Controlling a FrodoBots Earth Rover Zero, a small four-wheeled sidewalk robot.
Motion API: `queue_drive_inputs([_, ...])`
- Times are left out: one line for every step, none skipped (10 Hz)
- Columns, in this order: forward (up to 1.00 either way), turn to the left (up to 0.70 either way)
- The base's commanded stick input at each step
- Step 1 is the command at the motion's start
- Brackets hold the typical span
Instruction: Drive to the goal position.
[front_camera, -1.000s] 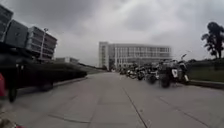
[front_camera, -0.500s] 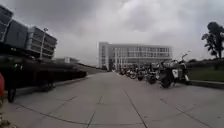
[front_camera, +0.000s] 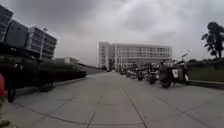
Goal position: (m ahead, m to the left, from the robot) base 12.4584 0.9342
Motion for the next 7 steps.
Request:
queue_drive_inputs([0.0,0.61])
queue_drive_inputs([0.0,0.7])
queue_drive_inputs([0.0,0.7])
queue_drive_inputs([0.0,0.7])
queue_drive_inputs([0.0,0.7])
queue_drive_inputs([0.0,0.7])
queue_drive_inputs([0.0,0.7])
